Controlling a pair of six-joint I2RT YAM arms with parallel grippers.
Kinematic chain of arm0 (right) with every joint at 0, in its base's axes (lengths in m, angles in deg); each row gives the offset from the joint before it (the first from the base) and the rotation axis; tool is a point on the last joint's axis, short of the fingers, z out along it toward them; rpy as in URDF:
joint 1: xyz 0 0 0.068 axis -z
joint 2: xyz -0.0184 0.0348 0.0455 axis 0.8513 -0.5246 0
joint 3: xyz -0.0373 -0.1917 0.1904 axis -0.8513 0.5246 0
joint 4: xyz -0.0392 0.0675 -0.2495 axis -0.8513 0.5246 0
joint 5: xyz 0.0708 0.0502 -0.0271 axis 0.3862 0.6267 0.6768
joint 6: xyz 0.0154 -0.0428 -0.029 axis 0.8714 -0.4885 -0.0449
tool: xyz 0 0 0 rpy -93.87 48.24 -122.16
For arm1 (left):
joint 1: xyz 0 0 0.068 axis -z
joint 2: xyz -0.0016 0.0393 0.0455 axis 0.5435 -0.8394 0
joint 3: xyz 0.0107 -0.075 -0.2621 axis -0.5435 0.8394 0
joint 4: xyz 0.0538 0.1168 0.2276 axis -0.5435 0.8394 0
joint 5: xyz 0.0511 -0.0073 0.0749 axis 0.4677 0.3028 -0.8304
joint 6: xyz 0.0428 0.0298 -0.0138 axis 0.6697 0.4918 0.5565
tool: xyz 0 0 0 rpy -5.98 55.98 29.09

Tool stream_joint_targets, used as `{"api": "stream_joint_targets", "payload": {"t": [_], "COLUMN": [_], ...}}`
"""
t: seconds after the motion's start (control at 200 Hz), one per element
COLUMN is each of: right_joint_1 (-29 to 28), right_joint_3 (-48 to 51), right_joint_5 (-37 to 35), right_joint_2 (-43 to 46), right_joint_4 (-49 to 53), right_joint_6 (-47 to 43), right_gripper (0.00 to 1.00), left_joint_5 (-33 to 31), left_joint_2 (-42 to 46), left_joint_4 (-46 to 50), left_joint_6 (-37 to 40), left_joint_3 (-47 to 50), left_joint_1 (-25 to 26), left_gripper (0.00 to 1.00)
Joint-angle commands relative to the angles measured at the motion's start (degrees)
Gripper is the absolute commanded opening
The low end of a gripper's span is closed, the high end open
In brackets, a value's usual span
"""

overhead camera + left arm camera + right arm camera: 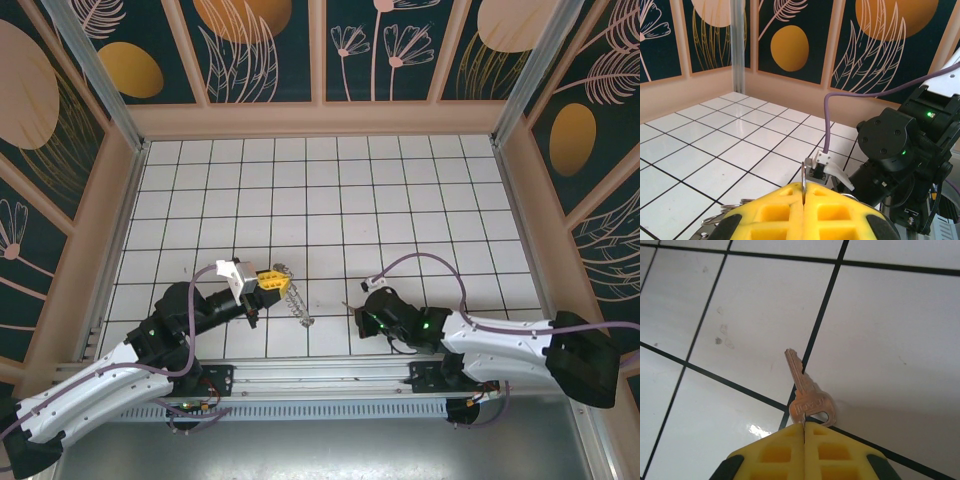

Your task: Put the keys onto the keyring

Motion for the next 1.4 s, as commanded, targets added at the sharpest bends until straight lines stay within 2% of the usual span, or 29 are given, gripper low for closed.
{"api": "stream_joint_targets", "payload": {"t": [0.0, 0.26, 0.465, 0.776, 0.986, 1.076, 1.396], "right_joint_1": [-0.2, -0.2, -0.2, -0.4, -0.4, -0.4, -0.4], "right_joint_3": [-0.3, -3.8, -8.6, -15.4, -15.0, -15.2, -15.4], "right_joint_5": [-2.4, -0.9, 2.0, 11.6, 19.8, 24.8, 27.0], "right_joint_2": [1.7, 4.9, 10.3, 17.7, 22.7, 22.9, 20.8], "right_joint_4": [1.7, 4.1, 4.2, 3.1, -0.2, -2.4, -8.7], "right_joint_6": [-1.0, -7.3, -17.3, -34.5, -43.8, -45.3, -43.9], "right_gripper": [0.0, 0.0, 0.0, 0.0, 0.0, 0.0, 0.0], "left_joint_5": [0.7, 1.0, 2.2, 13.8, 17.3, 18.2, 21.2], "left_joint_2": [0.1, -1.3, -4.2, -7.6, -7.9, -7.5, -7.9], "left_joint_4": [-3.1, -0.1, 9.2, 7.7, 8.0, 7.5, 9.6], "left_joint_6": [-0.8, 0.0, 4.3, 10.1, 12.4, 12.3, 13.4], "left_joint_3": [-0.3, -2.8, -9.8, -12.0, -12.4, -11.6, -12.8], "left_joint_1": [0.3, 0.2, 0.2, 0.2, 0.3, 0.3, 0.3], "left_gripper": [0.0, 0.0, 0.0, 0.0, 0.0, 0.0, 0.0]}}
